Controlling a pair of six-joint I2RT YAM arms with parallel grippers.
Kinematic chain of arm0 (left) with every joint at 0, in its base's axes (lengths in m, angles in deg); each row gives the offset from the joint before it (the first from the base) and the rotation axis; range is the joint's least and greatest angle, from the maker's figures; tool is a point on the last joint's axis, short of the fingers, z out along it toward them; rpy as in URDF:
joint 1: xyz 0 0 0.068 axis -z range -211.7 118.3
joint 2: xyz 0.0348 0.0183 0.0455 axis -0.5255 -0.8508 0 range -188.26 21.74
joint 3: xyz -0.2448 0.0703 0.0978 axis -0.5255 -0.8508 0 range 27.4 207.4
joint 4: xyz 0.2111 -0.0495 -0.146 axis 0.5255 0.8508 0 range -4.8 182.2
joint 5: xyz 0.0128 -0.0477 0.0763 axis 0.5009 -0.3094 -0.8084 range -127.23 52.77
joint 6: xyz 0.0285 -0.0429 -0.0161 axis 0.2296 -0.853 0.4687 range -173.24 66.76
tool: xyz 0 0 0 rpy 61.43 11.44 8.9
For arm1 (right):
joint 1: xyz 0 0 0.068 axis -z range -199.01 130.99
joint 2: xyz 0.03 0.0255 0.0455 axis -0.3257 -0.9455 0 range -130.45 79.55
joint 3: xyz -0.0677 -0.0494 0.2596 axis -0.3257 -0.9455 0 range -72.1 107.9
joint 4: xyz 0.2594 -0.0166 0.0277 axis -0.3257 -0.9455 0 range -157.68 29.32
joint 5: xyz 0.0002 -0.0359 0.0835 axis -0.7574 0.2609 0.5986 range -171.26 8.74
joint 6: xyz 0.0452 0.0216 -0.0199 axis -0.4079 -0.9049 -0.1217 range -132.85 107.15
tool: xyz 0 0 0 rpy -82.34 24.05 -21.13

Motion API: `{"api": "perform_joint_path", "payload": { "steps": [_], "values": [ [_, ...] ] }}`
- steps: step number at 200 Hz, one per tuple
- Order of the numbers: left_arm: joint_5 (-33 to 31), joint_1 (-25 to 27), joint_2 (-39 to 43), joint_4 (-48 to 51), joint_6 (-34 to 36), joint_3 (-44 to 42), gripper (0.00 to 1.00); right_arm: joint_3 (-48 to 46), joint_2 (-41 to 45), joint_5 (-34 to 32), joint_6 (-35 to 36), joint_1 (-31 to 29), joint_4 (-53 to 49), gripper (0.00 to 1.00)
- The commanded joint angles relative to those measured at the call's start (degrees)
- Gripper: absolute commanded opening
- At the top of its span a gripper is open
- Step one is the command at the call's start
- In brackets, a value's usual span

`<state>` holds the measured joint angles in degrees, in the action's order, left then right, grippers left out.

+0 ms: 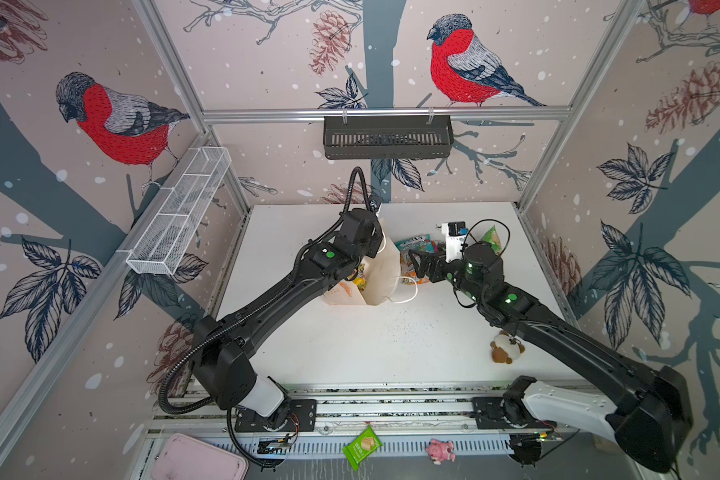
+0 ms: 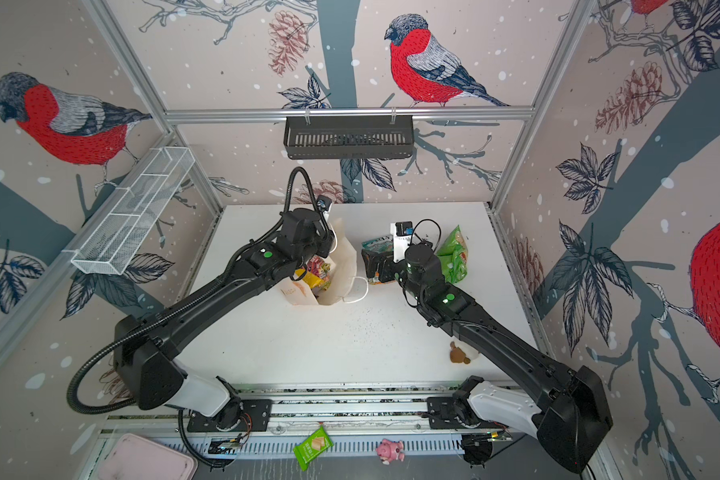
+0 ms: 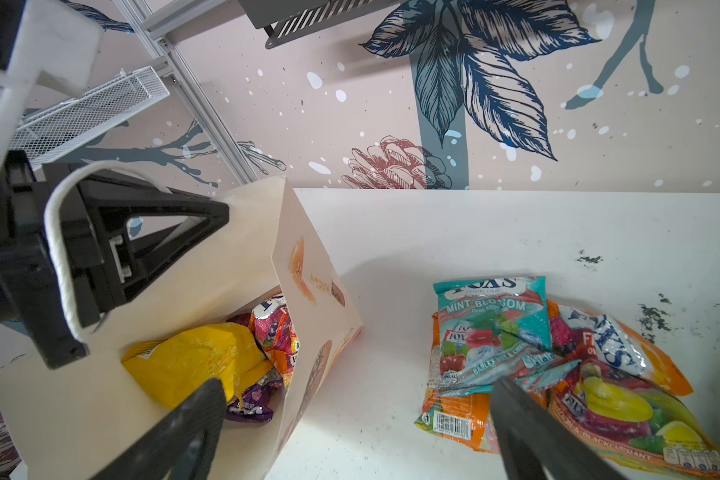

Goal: Take the snacks out of the paper bag
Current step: 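Move the right gripper back toward the bag while the left gripper tilts it, then hold the bag rim with the left gripper while the right reaches over it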

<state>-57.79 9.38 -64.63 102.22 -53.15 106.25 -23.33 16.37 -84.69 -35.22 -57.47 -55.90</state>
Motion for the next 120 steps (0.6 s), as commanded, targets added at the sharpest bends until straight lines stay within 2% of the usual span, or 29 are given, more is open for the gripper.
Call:
{"api": "perform_joint_path", "payload": {
  "steps": [1, 20, 49, 70, 120],
  "values": [
    [-0.43, 1.96, 1.23, -2.03, -2.27, -1.46, 0.0, -0.97, 1.37, -0.01, -0.28, -0.14, 2.29, 0.99],
    [-0.61, 4.0, 2.18, -2.05, -2.86, -3.36, 0.0, -2.08, 2.51, 0.25, -0.07, -0.42, 2.68, 0.97],
    [-1.14, 6.77, 4.04, -4.11, -2.95, -7.71, 0.0, -6.57, 5.42, -3.45, 0.39, -1.78, 4.82, 0.96],
    [-1.11, 6.99, 4.04, -5.06, -4.91, -9.98, 0.0, -10.46, 7.48, -4.3, 0.04, -2.21, 7.55, 0.96],
    [-0.05, 6.97, 1.57, -5.61, -8.51, -9.04, 0.0, -13.66, 9.0, -4.49, -0.88, -2.85, 9.4, 0.95]
  ]
}}
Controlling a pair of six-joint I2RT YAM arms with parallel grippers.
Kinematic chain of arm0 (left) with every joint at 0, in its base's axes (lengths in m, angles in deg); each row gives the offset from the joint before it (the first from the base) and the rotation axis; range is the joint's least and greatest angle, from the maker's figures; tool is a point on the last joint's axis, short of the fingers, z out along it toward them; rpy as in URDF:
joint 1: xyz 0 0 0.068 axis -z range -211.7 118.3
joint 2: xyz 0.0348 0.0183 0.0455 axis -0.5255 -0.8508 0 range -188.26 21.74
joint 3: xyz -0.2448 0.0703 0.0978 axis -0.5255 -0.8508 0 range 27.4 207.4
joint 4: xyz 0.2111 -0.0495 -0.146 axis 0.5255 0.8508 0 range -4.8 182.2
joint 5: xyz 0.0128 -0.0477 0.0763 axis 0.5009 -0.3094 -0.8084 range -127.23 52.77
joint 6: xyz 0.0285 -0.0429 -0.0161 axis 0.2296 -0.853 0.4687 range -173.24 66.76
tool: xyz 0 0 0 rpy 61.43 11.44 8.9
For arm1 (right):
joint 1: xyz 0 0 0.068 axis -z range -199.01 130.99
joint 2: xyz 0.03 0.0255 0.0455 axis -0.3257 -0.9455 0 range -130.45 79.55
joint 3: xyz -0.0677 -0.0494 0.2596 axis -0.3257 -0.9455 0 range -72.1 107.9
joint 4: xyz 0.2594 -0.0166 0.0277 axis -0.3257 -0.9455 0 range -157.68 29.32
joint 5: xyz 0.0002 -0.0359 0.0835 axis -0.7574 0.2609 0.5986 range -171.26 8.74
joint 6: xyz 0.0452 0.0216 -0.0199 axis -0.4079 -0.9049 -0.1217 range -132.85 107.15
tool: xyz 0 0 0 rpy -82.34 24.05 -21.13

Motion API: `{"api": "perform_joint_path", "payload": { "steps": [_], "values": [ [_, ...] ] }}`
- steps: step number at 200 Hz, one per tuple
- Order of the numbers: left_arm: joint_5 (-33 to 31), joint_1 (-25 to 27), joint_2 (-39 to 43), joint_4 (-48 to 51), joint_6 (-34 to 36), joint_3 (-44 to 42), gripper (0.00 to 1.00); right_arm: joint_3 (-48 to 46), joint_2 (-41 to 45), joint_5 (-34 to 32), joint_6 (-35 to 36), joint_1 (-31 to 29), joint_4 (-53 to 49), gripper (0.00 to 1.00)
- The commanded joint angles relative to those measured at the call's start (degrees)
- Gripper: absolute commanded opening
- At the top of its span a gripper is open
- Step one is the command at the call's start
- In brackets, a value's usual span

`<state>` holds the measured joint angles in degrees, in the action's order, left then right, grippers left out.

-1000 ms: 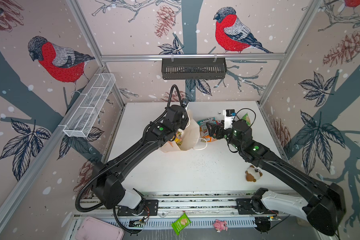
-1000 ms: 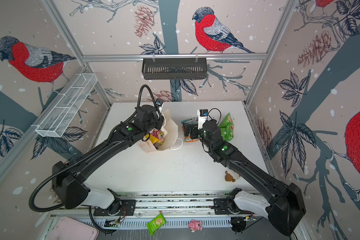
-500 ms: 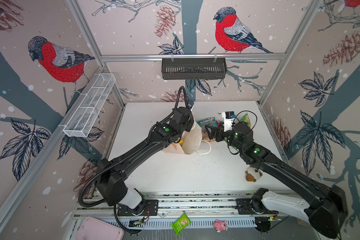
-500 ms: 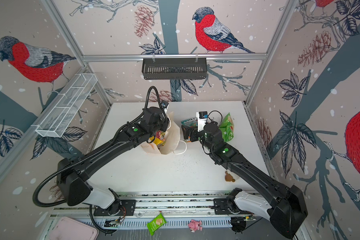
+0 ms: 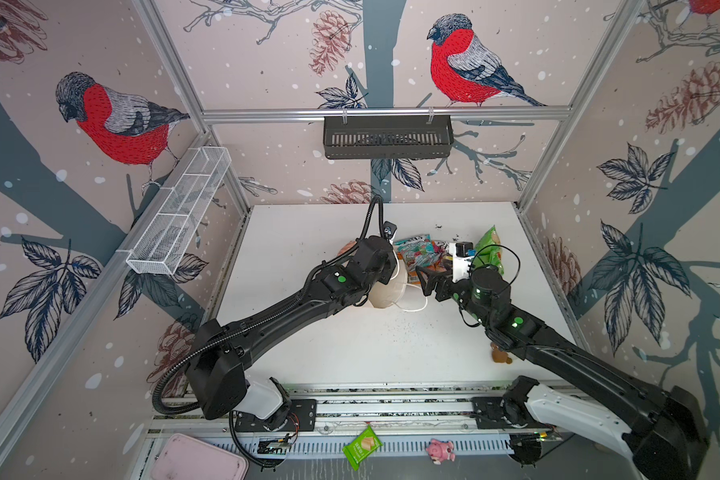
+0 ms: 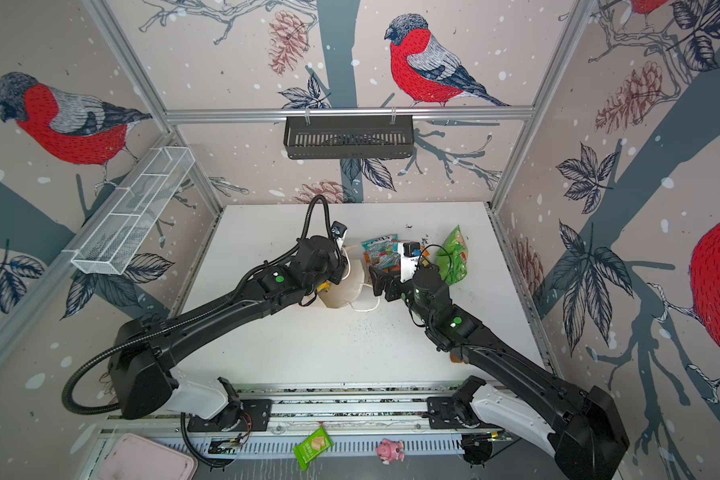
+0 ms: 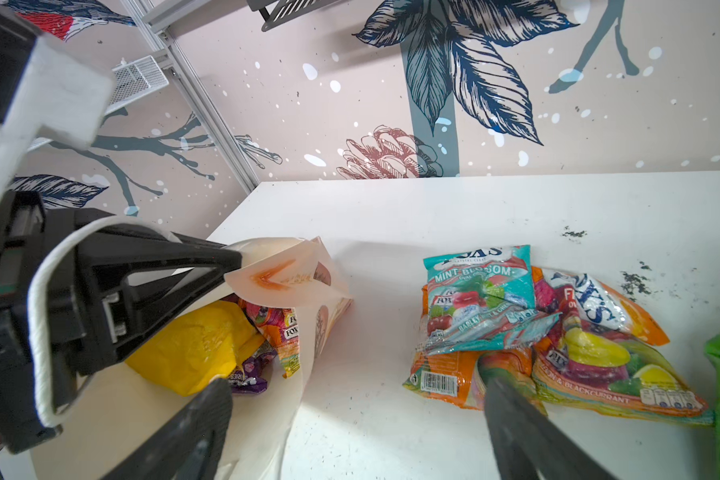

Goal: Take the snacks out of the paper bag
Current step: 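Hold the bag rim with the left gripper while the right reaches over it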

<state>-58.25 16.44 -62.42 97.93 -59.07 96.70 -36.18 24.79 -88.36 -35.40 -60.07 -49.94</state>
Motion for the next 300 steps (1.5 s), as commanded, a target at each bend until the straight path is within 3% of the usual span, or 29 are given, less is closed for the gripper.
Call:
{"api": "perform_joint_path", "payload": {
  "steps": [1, 62, 98, 151, 212, 300],
  "values": [
    [0.47, -0.12, -0.65, -1.4, -2.6, 0.5, 0.0, -0.83, 0.6, -0.82, -0.72, -0.2, 3.47, 0.95],
    [2.73, 0.02, -2.8, -4.98, -3.49, 0.48, 0.0, -2.67, 0.89, -1.78, -1.69, -0.32, 4.25, 0.95],
    [0.61, 0.0, -2.55, -6.32, -3.32, -2.08, 0.0, -4.15, 0.4, -1.35, -1.93, -0.58, 5.69, 0.93],
    [-0.7, 0.01, -1.17, -9.83, -1.43, -5.85, 0.0, -8.46, -1.38, -2.91, -1.25, -6.17, 11.76, 0.91],
    [-0.2, -0.08, -1.4, -9.96, -2.96, -4.46, 0.0, -10.87, -7.88, -1.59, -0.91, -13.71, 22.73, 0.85],
    [0.71, -0.07, 0.56, -8.01, -3.4, -3.09, 0.0, -6.3, -21.67, 3.41, -2.24, -15.56, 31.1, 0.78]
  ]
}}
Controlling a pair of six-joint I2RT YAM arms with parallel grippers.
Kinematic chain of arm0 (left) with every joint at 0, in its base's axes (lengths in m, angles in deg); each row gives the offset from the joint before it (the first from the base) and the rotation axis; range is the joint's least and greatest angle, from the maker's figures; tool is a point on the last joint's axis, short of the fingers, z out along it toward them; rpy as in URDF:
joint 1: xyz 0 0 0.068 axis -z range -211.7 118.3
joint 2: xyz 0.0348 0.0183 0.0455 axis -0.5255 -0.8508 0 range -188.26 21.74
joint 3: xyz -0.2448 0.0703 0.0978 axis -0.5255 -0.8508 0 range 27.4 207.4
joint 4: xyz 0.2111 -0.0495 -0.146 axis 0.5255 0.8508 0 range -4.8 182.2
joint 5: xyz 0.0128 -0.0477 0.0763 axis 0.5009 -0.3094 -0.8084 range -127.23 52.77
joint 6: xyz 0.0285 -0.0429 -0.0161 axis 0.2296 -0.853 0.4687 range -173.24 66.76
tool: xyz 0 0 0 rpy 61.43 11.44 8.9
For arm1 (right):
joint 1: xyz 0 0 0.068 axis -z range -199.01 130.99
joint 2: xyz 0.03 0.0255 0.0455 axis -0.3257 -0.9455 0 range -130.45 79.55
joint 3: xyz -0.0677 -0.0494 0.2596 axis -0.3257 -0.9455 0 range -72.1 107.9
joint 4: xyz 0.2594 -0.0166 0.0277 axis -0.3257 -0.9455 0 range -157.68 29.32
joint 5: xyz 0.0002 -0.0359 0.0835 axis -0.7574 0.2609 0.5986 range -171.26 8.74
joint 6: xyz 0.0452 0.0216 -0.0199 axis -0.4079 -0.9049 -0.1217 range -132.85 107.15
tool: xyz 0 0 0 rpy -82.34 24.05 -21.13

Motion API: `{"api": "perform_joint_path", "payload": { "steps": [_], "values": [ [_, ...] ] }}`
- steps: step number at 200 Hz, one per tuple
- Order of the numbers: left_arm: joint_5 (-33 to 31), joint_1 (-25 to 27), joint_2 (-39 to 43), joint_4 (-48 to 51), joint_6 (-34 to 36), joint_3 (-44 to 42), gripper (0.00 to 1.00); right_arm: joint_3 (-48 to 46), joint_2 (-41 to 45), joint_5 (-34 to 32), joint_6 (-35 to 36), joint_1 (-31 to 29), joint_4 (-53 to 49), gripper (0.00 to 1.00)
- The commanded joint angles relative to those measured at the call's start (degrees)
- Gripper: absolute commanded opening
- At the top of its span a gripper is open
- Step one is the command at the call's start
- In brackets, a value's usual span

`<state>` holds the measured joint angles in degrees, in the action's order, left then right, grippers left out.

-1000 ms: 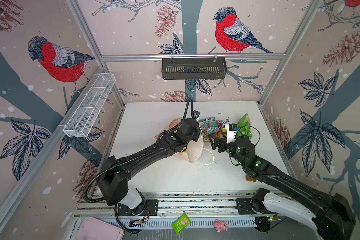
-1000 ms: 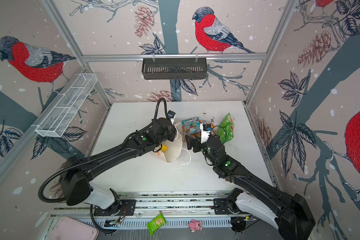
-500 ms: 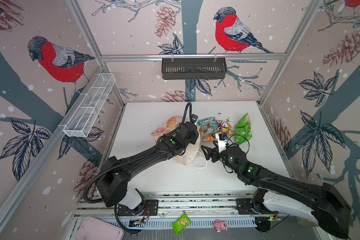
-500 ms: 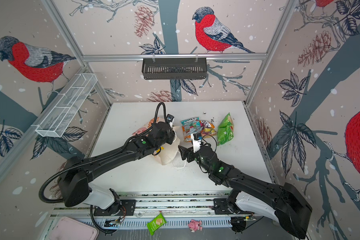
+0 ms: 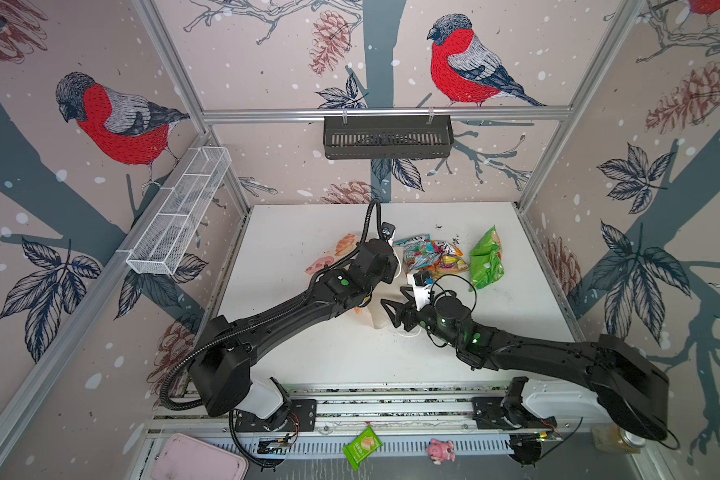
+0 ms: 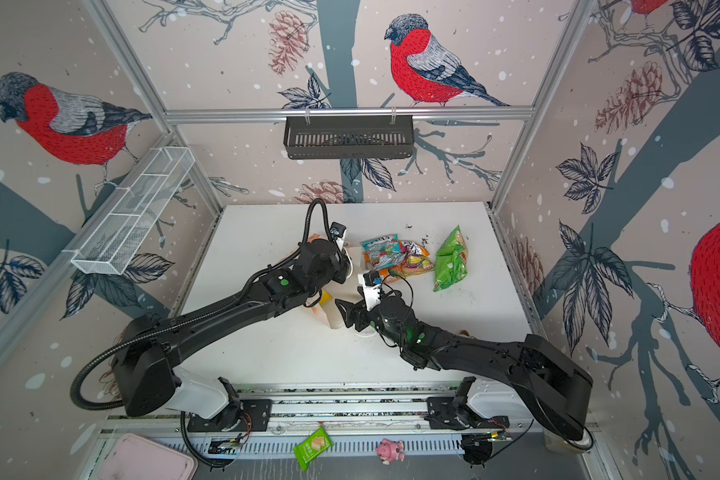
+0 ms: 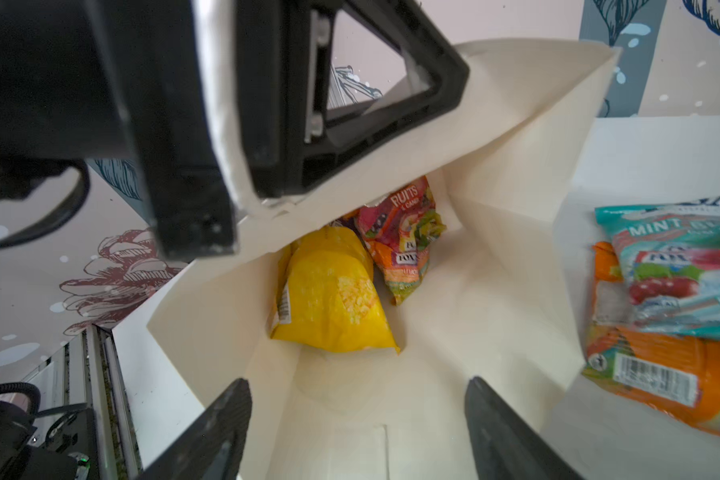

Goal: Take the snacks out of the paper bag
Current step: 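Hold the bag rim with the left gripper while the right reaches over it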

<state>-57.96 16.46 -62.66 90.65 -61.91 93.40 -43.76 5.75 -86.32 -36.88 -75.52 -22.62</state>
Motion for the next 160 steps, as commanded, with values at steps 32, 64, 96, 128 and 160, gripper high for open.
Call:
{"api": "perform_joint_path", "payload": {
  "steps": [32, 64, 96, 128, 160],
  "values": [
    [0.18, -0.17, 1.95, -0.62, -0.56, -0.28, 0.0, 4.4, -7.6, 3.14, -1.63, -0.17, 3.56, 0.66],
    [0.43, -0.35, 2.01, 0.3, -0.56, 0.77, 0.0, 5.8, -10.76, 2.63, -0.93, -1.21, 3.66, 0.66],
    [0.2, -0.39, 2.34, 0.96, -0.63, 1.56, 0.0, 6.53, -12.71, 1.37, -1.36, -1.5, 3.99, 0.66],
    [0.43, -0.85, 3.7, 0.96, -0.65, 1.28, 0.0, 7.34, -14.33, 2.4, -2.34, -1.64, 4.21, 0.65],
    [0.59, -1.05, 4.37, 1.36, -0.65, 1.4, 0.0, 9.1, -16.11, 2.95, -2.83, -1.65, 3.17, 0.65]
  ]
}}
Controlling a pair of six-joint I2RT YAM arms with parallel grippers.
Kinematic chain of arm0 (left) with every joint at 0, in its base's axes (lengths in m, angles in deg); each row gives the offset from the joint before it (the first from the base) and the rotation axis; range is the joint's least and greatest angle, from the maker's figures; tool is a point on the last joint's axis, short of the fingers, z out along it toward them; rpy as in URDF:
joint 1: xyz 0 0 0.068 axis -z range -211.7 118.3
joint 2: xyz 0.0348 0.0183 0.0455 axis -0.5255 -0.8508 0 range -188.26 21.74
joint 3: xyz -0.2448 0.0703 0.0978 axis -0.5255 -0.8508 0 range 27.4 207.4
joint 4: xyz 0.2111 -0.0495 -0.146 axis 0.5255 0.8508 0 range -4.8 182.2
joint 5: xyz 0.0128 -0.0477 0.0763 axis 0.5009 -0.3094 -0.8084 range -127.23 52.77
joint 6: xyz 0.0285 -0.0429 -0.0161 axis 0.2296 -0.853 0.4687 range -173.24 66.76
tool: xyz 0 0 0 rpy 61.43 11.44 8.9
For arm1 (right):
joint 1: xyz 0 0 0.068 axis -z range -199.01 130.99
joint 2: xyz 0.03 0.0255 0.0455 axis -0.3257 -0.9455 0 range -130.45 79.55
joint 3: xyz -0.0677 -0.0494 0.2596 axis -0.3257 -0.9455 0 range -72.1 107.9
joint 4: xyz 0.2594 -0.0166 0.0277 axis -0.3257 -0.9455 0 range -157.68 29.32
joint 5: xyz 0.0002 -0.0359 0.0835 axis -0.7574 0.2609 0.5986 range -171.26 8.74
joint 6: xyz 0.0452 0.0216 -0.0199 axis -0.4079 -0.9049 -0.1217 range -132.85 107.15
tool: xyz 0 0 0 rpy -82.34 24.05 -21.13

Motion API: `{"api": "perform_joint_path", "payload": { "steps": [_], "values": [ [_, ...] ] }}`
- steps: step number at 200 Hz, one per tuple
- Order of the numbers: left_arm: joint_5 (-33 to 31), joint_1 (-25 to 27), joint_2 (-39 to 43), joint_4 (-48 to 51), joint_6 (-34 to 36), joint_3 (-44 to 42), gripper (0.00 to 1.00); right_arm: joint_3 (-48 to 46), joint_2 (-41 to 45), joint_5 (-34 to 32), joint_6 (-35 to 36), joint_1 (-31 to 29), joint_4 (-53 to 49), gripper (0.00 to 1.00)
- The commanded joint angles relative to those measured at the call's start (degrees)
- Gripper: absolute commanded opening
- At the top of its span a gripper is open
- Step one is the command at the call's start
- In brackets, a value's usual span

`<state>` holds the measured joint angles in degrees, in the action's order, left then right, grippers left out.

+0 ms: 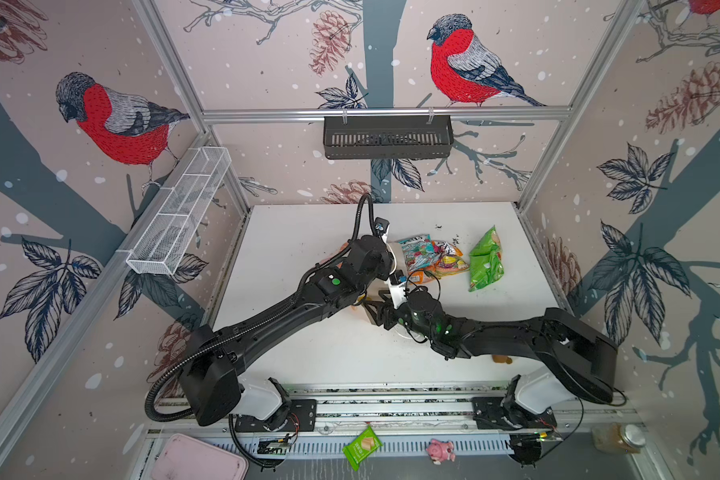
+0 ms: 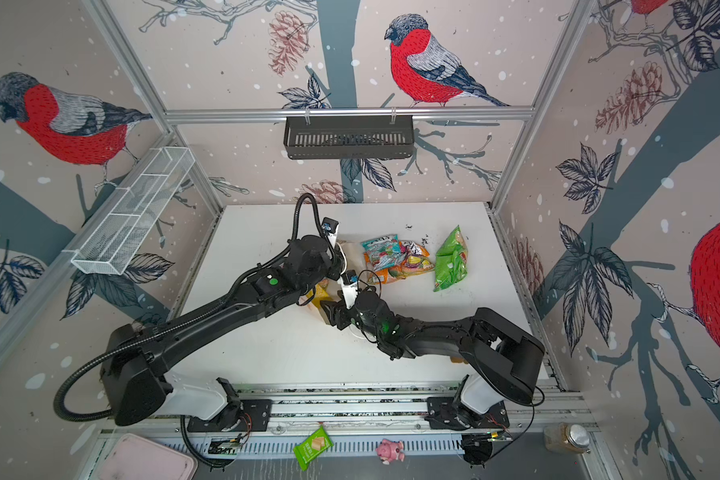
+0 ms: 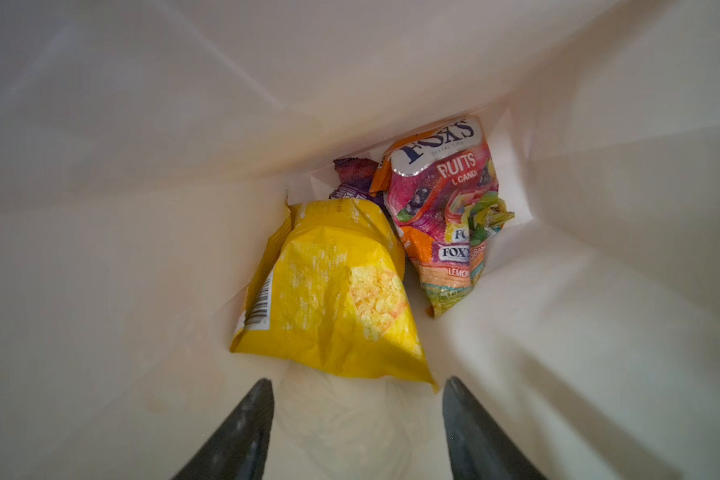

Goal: Take the snacks out of the paper bag
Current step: 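Hold the bag rim with the left gripper while the right reaches over it, then lower the right gripper into the bag toward the yellow snack pack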

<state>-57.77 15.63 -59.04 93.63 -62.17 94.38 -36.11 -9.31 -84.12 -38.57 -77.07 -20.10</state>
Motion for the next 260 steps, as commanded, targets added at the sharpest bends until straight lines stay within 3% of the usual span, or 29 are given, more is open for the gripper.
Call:
{"api": "perform_joint_path", "payload": {
  "steps": [1, 62, 92, 158, 260],
  "values": [
    [0.4, -0.27, 0.77, -1.64, -0.34, 0.42, 0.0, 1.5, -1.14, 0.7, -1.17, -0.11, 0.56, 0.65],
    [1.46, -0.26, 0.99, -2.01, -0.32, 0.29, 0.0, 6.32, -5.42, 1.08, -1.84, -0.11, -4.95, 0.67],
    [1.46, -0.22, 1.47, -2.1, -0.04, 0.15, 0.0, 7.56, -6.19, 1.5, -1.58, -0.12, -6.1, 0.73],
    [2.5, -0.22, 1.74, -2.89, -1.02, 0.34, 0.0, 12.19, -10.79, 2.19, -2.92, 0.05, -10.81, 0.78],
    [3.39, -0.22, 3.25, -2.19, -1.43, -0.05, 0.0, 18.54, -16.58, 1.49, -3.82, 0.14, -11.15, 0.87]
  ]
}}
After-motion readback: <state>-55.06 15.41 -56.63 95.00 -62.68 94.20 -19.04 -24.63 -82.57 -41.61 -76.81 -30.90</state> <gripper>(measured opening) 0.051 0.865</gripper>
